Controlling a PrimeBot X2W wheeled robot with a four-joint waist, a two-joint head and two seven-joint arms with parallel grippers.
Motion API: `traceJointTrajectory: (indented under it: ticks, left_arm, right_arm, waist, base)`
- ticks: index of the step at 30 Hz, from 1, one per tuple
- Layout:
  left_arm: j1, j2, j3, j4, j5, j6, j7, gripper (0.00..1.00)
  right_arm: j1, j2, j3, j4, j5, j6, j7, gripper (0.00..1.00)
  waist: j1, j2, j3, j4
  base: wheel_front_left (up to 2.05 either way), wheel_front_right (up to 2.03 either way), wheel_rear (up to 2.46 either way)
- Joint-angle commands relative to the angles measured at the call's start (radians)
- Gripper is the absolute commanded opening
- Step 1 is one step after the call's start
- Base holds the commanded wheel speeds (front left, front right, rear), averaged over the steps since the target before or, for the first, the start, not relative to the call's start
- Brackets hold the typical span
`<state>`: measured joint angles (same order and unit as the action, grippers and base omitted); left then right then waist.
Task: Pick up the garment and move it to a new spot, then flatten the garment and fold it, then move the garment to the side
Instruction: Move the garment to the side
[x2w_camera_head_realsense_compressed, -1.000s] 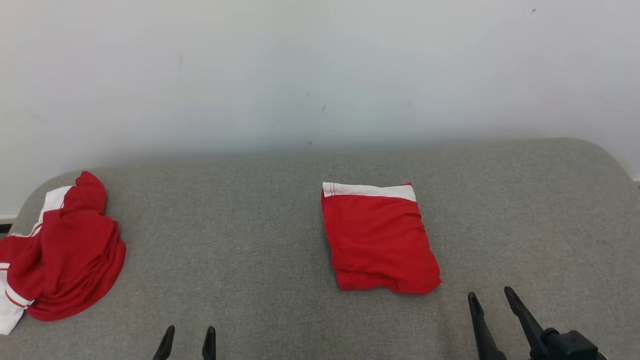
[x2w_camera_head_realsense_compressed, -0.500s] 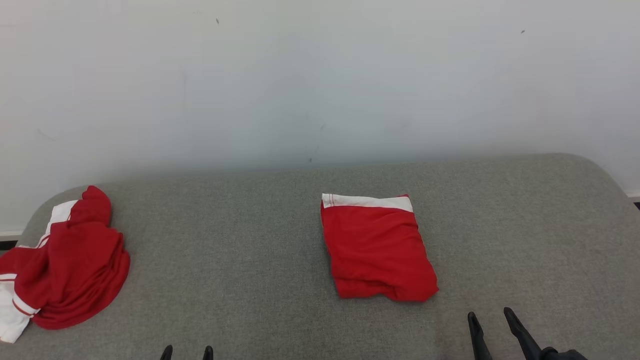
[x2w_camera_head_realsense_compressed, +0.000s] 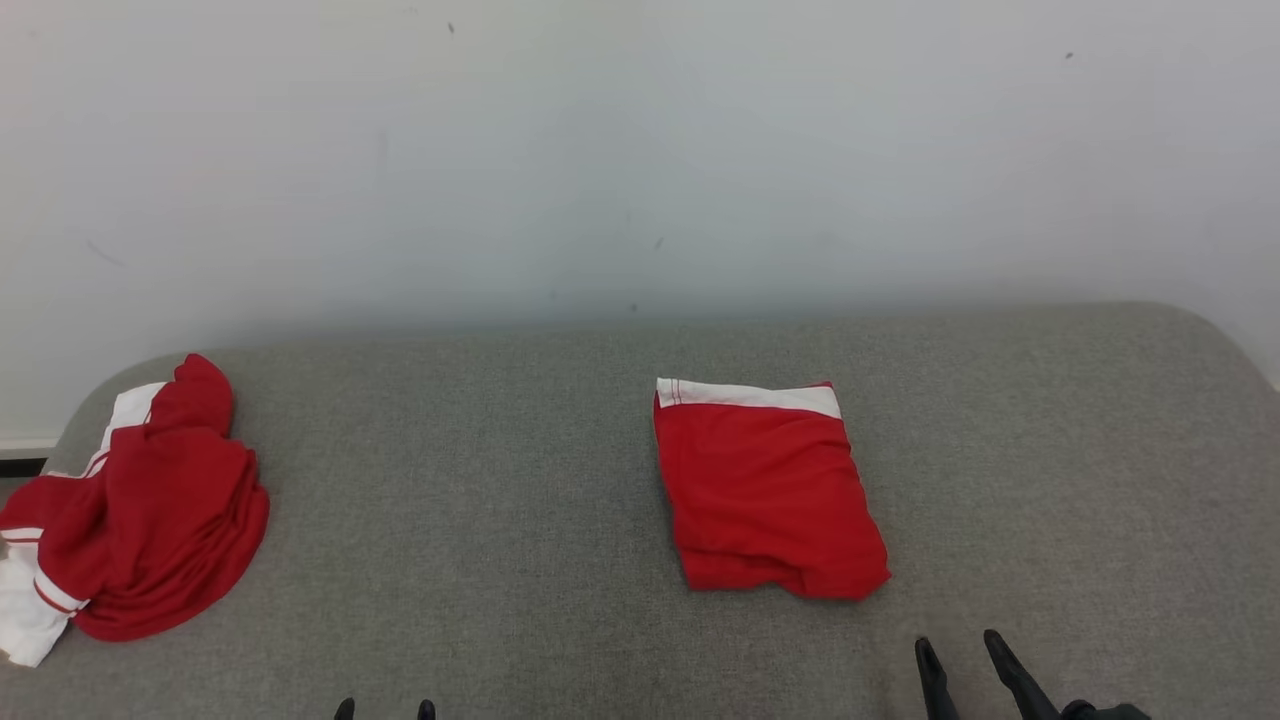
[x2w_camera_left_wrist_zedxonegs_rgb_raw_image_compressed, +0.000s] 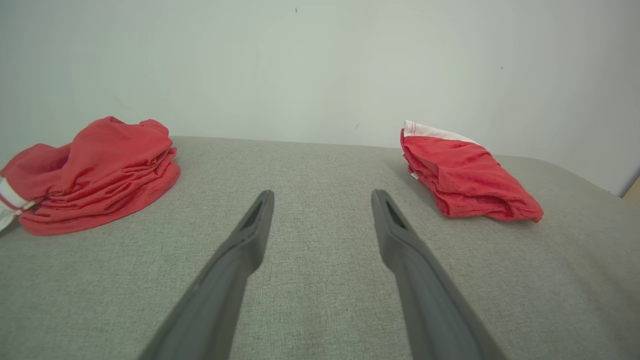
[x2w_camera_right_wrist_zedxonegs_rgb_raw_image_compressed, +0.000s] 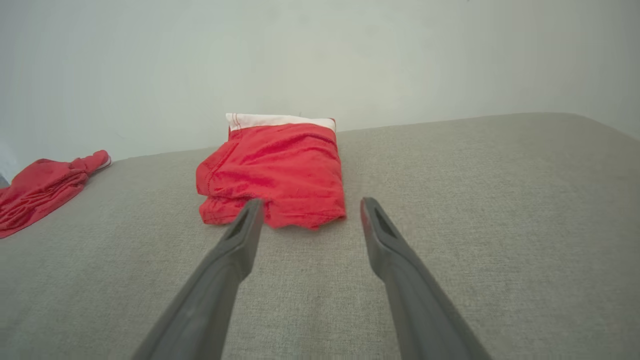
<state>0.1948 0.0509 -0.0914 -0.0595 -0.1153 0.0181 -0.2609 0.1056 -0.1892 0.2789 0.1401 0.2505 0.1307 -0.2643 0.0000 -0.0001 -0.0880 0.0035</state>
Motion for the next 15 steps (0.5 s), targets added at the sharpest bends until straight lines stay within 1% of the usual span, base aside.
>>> traceJointTrajectory:
  ticks: [1,4,6,12,14,15]
  left_arm:
    - [-0.006,0.000,-0.003,-0.002,0.003,-0.001,-0.004,1.00]
    - [-0.024,0.000,-0.022,-0.009,0.009,-0.007,-0.004,1.00]
    - [-0.039,0.000,-0.037,-0.014,0.014,-0.007,-0.004,1.00]
    - [-0.089,0.000,-0.091,-0.034,0.014,-0.012,-0.004,1.00]
    - [-0.108,0.000,-0.111,-0.037,0.014,-0.016,-0.004,1.00]
    - [-0.116,0.000,-0.123,-0.039,0.015,-0.019,-0.004,1.00]
  right_arm:
    - [-0.021,-0.007,0.007,0.013,0.018,0.000,-0.002,1.00]
    - [-0.086,-0.015,0.032,0.075,0.110,0.000,-0.002,1.00]
    - [-0.143,-0.014,0.042,0.111,0.203,0.000,-0.002,1.00]
    - [-0.327,-0.076,0.088,0.223,0.446,0.000,-0.002,1.00]
    - [-0.385,-0.092,0.125,0.272,0.557,0.000,0.002,1.00]
    - [-0.420,-0.112,0.151,0.288,0.596,0.000,0.009,1.00]
  waist:
    - [0.0000,0.0001,0.014,0.004]
    - [0.0000,0.0001,0.043,0.013]
    - [0.0000,0.0001,0.065,0.022]
    - [0.0000,0.0001,0.136,0.071]
    - [0.0000,0.0001,0.165,0.088]
    - [0.0000,0.0001,0.179,0.098]
  base:
    - [0.00,0.00,0.00]
    - [0.00,0.00,0.00]
    - [0.00,0.00,0.00]
    - [0.00,0.00,0.00]
    - [0.00,0.00,0.00]
    - [0.00,0.00,0.00]
